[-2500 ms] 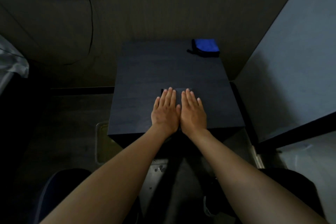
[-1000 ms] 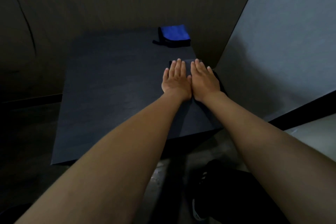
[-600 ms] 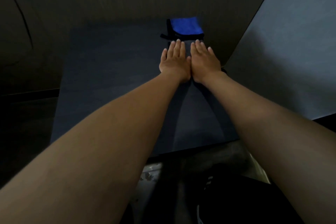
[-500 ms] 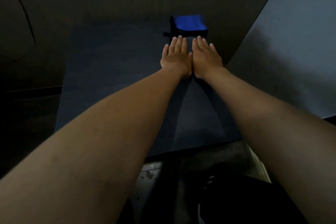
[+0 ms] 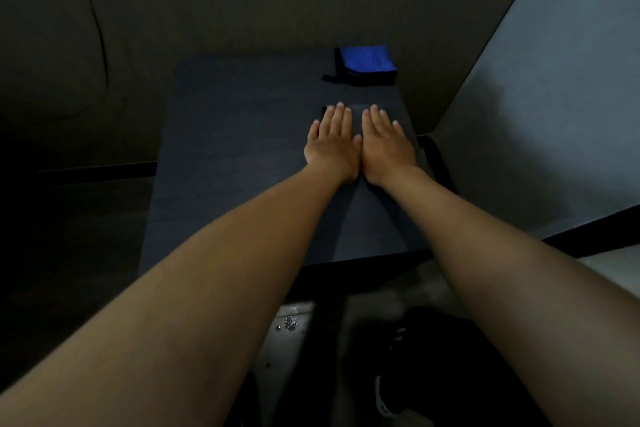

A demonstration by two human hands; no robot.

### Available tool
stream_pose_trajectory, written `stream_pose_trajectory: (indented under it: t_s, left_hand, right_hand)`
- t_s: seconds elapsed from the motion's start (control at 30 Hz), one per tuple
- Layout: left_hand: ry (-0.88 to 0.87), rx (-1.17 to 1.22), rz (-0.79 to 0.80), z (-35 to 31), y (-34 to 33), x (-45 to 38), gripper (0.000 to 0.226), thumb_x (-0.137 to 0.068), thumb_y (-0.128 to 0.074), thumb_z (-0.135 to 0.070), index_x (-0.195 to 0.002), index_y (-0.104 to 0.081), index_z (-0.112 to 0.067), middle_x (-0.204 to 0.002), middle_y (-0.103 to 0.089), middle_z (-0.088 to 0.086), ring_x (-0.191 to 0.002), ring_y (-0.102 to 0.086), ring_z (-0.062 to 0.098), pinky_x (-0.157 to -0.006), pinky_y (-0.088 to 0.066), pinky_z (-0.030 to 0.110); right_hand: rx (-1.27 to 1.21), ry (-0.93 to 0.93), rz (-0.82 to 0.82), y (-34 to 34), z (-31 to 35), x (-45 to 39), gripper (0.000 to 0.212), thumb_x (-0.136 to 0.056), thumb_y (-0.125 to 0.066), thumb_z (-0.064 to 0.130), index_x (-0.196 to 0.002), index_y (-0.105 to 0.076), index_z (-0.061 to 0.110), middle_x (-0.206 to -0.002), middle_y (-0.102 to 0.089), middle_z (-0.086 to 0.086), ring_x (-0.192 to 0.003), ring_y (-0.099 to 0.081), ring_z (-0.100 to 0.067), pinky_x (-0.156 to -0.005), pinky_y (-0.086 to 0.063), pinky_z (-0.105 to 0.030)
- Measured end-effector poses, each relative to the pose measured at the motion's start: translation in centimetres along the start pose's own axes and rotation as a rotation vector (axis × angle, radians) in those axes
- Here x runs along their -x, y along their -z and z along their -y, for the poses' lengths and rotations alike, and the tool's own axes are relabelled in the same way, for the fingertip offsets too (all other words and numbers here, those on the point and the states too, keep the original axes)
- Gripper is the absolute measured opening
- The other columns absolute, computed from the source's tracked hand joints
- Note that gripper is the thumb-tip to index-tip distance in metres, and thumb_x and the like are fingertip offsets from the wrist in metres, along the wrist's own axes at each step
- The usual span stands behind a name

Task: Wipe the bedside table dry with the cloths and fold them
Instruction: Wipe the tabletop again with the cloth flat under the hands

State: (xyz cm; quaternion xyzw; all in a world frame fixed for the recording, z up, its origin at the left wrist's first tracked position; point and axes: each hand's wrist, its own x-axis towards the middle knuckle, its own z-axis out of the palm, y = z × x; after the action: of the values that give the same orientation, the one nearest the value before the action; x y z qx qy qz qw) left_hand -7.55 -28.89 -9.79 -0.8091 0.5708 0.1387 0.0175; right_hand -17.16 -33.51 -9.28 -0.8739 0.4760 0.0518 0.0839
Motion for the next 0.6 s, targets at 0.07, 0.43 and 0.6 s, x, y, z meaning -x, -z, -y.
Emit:
stream_pose_trajectory:
  t_s: [0.07,0.43,0.6]
  left_hand:
    - [0.008,0.008,0.001,-0.1,-0.5,1.9,0.061,-0.106,-0.009,-0.038,-0.155,0.015,-0.011,-0.163,0.023,0.002,-0.15,0.02,0.018,-0.123,0.006,0.039]
    - [-0.018,0.056,-0.003,-0.1,-3.1,11.0,0.061,-0.106,-0.011,-0.039,-0.156,0.012,-0.013,-0.163,0.02,0.001,-0.15,0.019,0.016,-0.124,0.005,0.039]
    - [-0.062,0.066,-0.008,0.8,-3.8,14.5,0.063,-0.105,-0.011,-0.042,-0.157,0.011,-0.014,-0.164,0.018,0.0,-0.15,0.018,0.015,-0.124,0.004,0.039]
  right_hand:
    - [-0.002,0.009,-0.002,-0.5,0.3,1.8,0.058,-0.107,-0.021,0.029,-0.157,-0.001,0.006,-0.166,0.003,-0.011,-0.153,0.002,-0.021,-0.124,-0.003,-0.039]
    - [0.004,0.011,0.027,-2.0,1.8,11.1,0.06,-0.107,-0.021,0.03,-0.158,0.0,0.007,-0.166,0.004,-0.01,-0.153,0.003,-0.02,-0.124,-0.001,-0.038]
    - [-0.047,0.021,0.077,-1.7,2.5,14.0,0.063,-0.104,-0.027,0.035,-0.158,-0.005,0.011,-0.167,0.0,-0.007,-0.153,0.0,-0.017,-0.124,-0.002,-0.04]
